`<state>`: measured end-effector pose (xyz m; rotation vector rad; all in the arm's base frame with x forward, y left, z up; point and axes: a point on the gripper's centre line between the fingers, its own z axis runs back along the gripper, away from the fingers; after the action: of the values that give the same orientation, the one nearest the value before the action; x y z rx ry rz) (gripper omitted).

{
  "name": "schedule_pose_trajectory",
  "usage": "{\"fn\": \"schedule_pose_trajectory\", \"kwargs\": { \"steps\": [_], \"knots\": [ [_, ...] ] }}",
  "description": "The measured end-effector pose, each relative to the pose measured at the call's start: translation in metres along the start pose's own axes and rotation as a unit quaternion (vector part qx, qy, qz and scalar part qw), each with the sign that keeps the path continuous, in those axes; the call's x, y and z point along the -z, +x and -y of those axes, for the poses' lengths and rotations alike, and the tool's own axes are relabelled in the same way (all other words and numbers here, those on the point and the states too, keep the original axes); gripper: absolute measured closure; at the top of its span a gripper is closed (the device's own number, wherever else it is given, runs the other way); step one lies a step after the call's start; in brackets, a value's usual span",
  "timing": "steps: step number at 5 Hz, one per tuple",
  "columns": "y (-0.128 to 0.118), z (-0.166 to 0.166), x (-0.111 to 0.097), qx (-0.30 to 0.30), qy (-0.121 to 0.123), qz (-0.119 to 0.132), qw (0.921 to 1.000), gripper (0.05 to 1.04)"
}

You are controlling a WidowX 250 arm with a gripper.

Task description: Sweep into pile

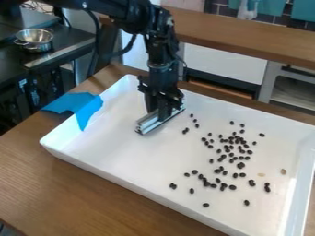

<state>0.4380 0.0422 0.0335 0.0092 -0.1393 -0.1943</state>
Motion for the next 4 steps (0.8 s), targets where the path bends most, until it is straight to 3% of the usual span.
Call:
{"fn": "schedule_pose_trajectory", "kwargs": {
  "steps": [3,4],
  "knots": [
    [-0.007,0.037,0.008,0.035,0.002,0.000,0.9994,0.725],
    [-0.012,0.071,0.006,0.066,-0.006,-0.001,0.9978,0.725]
  ]
}}
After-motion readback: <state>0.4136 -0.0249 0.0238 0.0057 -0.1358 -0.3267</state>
